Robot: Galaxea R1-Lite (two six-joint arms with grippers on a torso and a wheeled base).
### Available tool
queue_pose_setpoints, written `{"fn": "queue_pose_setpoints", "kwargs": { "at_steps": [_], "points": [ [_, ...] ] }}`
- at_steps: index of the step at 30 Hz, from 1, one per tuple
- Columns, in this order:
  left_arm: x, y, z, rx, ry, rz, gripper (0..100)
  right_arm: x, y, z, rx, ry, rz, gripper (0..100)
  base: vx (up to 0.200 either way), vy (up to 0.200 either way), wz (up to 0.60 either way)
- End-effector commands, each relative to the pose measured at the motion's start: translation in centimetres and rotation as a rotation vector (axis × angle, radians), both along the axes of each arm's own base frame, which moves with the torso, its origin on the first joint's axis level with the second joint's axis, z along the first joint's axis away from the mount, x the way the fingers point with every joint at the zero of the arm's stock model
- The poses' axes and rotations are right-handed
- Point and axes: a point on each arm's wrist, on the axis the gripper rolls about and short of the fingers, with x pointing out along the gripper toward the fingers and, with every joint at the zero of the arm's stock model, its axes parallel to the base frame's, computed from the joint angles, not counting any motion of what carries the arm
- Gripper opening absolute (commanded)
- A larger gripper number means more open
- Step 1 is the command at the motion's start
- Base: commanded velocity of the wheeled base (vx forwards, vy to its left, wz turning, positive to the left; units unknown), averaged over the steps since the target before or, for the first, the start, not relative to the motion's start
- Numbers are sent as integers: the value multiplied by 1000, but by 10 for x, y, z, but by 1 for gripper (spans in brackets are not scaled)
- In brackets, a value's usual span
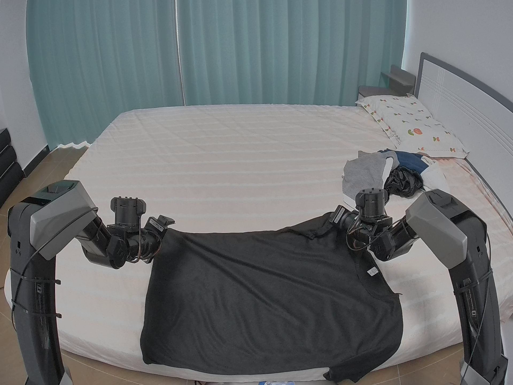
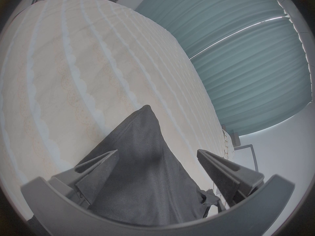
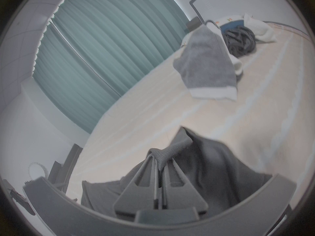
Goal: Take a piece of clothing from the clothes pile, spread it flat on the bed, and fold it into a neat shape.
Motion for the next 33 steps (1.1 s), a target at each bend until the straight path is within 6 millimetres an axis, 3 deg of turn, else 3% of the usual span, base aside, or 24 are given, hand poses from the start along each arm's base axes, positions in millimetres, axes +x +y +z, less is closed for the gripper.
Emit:
{"fn": "queue_pose_setpoints", "kwargs": {
  "at_steps": [1, 3, 7, 8, 10, 11, 20, 24, 27, 33],
  "points": [
    [0, 0, 0, 0, -2, 1, 100, 17, 4, 24, 25, -103, -6, 0, 0, 0, 0],
    [0, 0, 0, 0, -2, 1, 100, 32, 10, 26, 34, -165, -17, 0, 0, 0, 0],
    [0, 0, 0, 0, -2, 1, 100, 57, 19, 10, 23, -204, -84, 0, 0, 0, 0],
    [0, 0, 0, 0, -2, 1, 100, 55, 19, -7, 0, -155, -98, 0, 0, 0, 0],
    [0, 0, 0, 0, -2, 1, 100, 55, 19, -9, -10, -143, -104, 0, 0, 0, 0],
    [0, 0, 0, 0, -2, 1, 100, 55, 20, -9, -7, -152, -100, 100, 0, 0, 0],
    [1, 0, 1, 12, -7, 18, 100, 56, 19, -7, -16, -183, -69, 100, 0, 0, 0],
    [2, 0, 2, 11, -9, 17, 100, 60, 3, 10, -18, -199, -99, 100, 0, 0, 0],
    [2, 0, 2, 12, -9, 18, 100, 49, -17, 19, -47, -136, -90, 100, 0, 0, 0],
    [2, 0, 1, 12, -7, 18, 100, 39, -39, 11, -52, -70, -29, 100, 0, 0, 0]
  ]
}}
